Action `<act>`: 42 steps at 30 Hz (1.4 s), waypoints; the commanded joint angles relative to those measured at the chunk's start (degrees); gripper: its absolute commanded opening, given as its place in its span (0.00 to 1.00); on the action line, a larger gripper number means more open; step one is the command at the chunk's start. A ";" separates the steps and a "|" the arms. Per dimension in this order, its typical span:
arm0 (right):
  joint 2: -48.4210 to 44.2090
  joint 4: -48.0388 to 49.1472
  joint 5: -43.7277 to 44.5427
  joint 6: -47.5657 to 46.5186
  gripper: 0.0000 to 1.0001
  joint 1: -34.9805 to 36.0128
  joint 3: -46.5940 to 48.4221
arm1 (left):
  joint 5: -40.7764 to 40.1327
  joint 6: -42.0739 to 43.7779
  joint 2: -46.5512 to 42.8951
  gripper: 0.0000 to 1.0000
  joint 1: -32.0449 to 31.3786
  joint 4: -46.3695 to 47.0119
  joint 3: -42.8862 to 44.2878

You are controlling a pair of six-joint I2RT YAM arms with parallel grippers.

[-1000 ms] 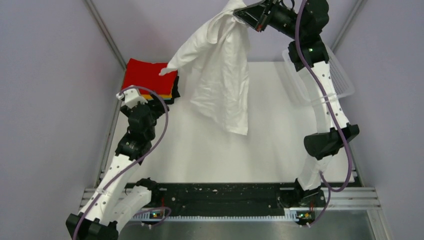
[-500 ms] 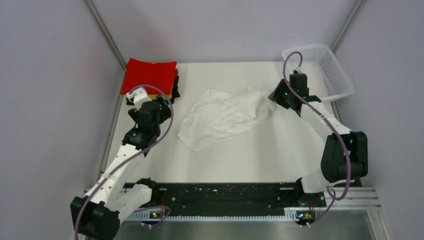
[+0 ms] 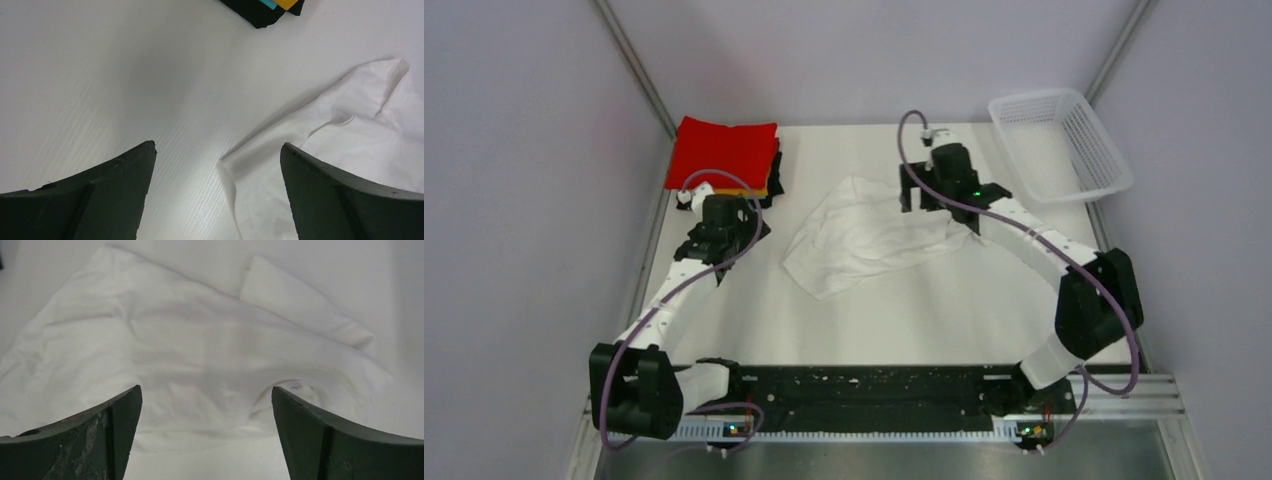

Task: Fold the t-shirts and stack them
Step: Move the tshirt to the center of the board, then flatten out the tshirt

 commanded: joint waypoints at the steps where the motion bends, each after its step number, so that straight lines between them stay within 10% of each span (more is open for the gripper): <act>1: 8.70 4.18 -3.02 -7.68 0.99 11.13 6.20 | 11.67 -2.22 0.43 0.99 1.06 5.81 -2.68; 13: 31.22 7.04 -10.32 -6.65 0.95 21.98 23.39 | 29.67 -4.35 14.77 0.81 1.07 14.85 -3.14; 21: 35.04 8.54 -3.55 -10.46 0.93 25.24 24.65 | 31.17 -4.49 21.68 0.49 1.02 15.98 -1.96; 27: 39.21 9.86 2.75 -12.21 0.92 26.26 26.26 | 29.38 -4.63 25.22 0.00 0.99 14.21 -0.66; 42: 37.56 13.11 15.20 -9.61 0.72 24.61 23.61 | 20.69 -4.07 23.46 0.00 0.98 6.30 0.62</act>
